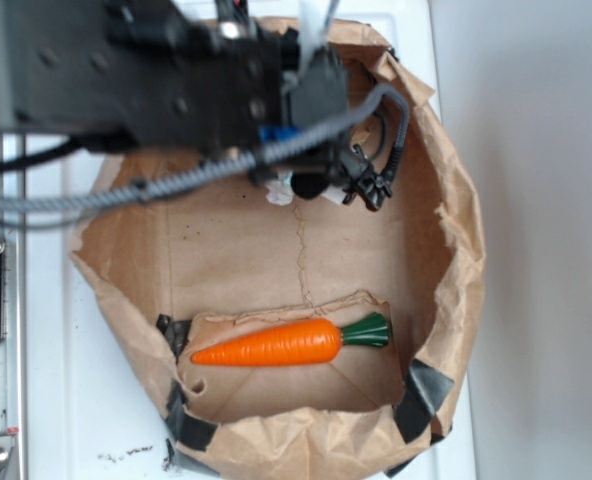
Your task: Grab the white paper.
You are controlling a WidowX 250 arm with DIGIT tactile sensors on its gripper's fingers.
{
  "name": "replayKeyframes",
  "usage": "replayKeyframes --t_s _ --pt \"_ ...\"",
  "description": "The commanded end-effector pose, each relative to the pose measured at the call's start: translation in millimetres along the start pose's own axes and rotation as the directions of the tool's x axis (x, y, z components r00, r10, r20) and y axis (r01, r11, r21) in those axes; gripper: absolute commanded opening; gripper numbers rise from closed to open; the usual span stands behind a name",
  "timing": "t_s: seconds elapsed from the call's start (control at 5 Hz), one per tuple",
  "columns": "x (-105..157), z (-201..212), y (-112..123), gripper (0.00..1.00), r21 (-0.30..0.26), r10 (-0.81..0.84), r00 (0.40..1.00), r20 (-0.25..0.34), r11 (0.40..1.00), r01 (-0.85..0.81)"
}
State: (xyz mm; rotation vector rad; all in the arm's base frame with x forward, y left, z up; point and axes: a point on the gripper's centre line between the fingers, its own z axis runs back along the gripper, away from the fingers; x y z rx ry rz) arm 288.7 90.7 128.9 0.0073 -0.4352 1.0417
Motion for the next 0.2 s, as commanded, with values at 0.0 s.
replayKeyframes --t_s 0.0 --pt "21.4 52.1 18.4 0.00 -0.102 -0.051 0.998 -0.039 0.994 0.046"
